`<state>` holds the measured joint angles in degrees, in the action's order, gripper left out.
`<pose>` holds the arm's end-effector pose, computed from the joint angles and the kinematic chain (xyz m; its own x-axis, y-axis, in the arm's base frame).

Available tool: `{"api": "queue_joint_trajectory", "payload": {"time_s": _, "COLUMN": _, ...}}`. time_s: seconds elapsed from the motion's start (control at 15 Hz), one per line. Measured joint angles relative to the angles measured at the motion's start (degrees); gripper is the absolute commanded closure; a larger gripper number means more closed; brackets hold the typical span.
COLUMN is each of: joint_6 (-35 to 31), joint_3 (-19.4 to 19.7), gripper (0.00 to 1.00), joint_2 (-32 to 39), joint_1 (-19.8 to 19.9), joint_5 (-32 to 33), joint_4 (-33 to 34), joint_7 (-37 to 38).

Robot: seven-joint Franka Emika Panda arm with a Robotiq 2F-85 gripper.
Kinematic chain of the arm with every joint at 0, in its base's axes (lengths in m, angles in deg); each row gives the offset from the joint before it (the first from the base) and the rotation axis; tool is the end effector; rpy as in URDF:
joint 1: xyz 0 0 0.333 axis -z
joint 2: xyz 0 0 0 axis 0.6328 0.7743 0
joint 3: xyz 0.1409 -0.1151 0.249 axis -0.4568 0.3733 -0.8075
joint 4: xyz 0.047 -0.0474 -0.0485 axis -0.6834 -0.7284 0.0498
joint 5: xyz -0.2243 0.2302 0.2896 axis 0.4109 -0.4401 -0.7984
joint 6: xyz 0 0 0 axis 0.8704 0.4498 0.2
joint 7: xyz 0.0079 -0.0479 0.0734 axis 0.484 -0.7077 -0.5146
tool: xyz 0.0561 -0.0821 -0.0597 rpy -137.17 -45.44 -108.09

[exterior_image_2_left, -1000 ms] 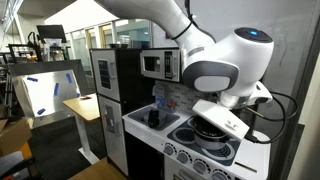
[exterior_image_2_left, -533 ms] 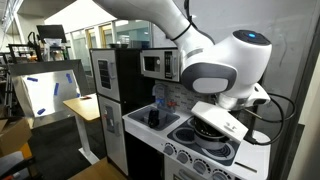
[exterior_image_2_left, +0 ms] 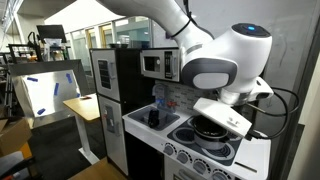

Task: Push the grey pot to the left side of the stove

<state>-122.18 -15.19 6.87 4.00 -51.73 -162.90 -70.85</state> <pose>0.6177 -0.4240 0.1848 0.8982 -0.1575 0.4103 -0.0770 -0.9755 -0.2059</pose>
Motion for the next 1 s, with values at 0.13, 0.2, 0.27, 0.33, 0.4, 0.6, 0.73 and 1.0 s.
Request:
{"api": "queue_joint_trajectory", "payload": {"time_s": 0.13, "joint_6": -0.99, "joint_3": 0.00, "gripper": 1.00, "joint_2": -0.89, "joint_1": 0.03, "joint_5": 0.00, "joint_4": 0.06, "joint_7": 0.00}}
{"api": "queue_joint_trajectory", "payload": {"time_s": 0.2, "joint_6": -1.38, "joint_3": 0.00, "gripper": 1.00, "joint_2": -1.19, "joint_1": 0.04, "joint_5": 0.00, "joint_4": 0.13, "joint_7": 0.00}}
{"api": "queue_joint_trajectory", "payload": {"time_s": 0.27, "joint_6": -1.70, "joint_3": 0.01, "gripper": 1.00, "joint_2": -1.41, "joint_1": 0.04, "joint_5": 0.00, "joint_4": 0.23, "joint_7": 0.00}}
{"api": "queue_joint_trajectory", "payload": {"time_s": 0.33, "joint_6": -1.99, "joint_3": 0.02, "gripper": 1.00, "joint_2": -1.51, "joint_1": 0.05, "joint_5": 0.00, "joint_4": 0.38, "joint_7": 0.00}}
{"api": "queue_joint_trajectory", "payload": {"time_s": 0.4, "joint_6": -2.22, "joint_3": 0.08, "gripper": 1.00, "joint_2": -1.51, "joint_1": 0.05, "joint_5": 0.00, "joint_4": 0.57, "joint_7": 0.00}}
{"api": "queue_joint_trajectory", "payload": {"time_s": 0.6, "joint_6": -3.04, "joint_3": 0.45, "gripper": 1.00, "joint_2": -1.34, "joint_1": 0.09, "joint_5": 0.02, "joint_4": 1.21, "joint_7": 0.00}}
{"api": "queue_joint_trajectory", "payload": {"time_s": 0.73, "joint_6": -3.51, "joint_3": 0.66, "gripper": 1.00, "joint_2": -0.67, "joint_1": 0.18, "joint_5": 0.04, "joint_4": 2.15, "joint_7": 0.00}}
{"api": "queue_joint_trajectory", "payload": {"time_s": 1.0, "joint_6": -3.70, "joint_3": 0.83, "gripper": 1.00, "joint_2": 1.89, "joint_1": 0.40, "joint_5": 0.13, "joint_4": 4.57, "joint_7": 0.00}}
